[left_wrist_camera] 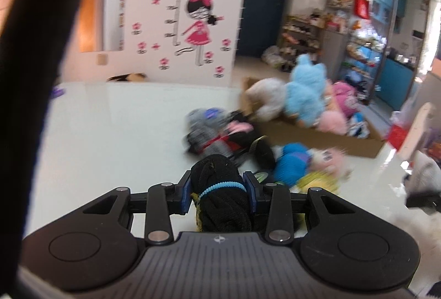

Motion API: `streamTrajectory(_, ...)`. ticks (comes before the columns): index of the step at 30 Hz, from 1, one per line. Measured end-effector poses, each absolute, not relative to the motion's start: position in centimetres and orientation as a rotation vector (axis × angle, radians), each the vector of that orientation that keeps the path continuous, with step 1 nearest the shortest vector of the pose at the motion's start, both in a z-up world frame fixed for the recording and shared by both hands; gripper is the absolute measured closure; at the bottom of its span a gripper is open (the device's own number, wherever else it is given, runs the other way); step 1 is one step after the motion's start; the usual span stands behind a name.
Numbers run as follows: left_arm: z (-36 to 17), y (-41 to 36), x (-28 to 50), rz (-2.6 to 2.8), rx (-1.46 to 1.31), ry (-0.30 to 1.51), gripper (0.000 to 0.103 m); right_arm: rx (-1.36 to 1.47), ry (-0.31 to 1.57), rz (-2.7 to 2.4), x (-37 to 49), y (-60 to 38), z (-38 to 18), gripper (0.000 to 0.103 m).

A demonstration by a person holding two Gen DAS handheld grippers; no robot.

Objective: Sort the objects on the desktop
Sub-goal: 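Carry the black hat and white sock into the box and release both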

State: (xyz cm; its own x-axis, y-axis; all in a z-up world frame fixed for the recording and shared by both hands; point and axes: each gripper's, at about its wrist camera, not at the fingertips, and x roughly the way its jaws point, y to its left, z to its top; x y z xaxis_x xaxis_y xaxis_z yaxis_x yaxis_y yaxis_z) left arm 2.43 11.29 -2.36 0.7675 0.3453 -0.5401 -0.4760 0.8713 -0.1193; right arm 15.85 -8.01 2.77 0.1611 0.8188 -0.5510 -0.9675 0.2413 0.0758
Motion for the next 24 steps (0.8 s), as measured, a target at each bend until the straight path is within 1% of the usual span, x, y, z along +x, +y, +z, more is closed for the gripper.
streamTrajectory(8, 1.9, 9.7, 11.4, 0.316, -0.244, 0.476, 0.069, -0.233, 0.479, 1.119, 21.3, -7.4, 8.0, 0.057)
streamTrajectory(11, 2.8, 9.6, 15.0, 0.281, -0.259, 0.478, 0.069, -0.206, 0.465, 1.059, 23.3, -6.9, 9.3, 0.057)
streamTrajectory(17, 3.3, 8.9, 20.6, 0.274, -0.235, 0.491, 0.069, -0.164, 0.463, 0.983, 26.5, -5.7, 10.0, 0.057)
streamTrajectory(24, 3.0, 7.8, 22.7, 0.261, -0.218, 0.514, 0.069, -0.152, 0.467, 0.946, 29.0, -5.0, 10.5, 0.057)
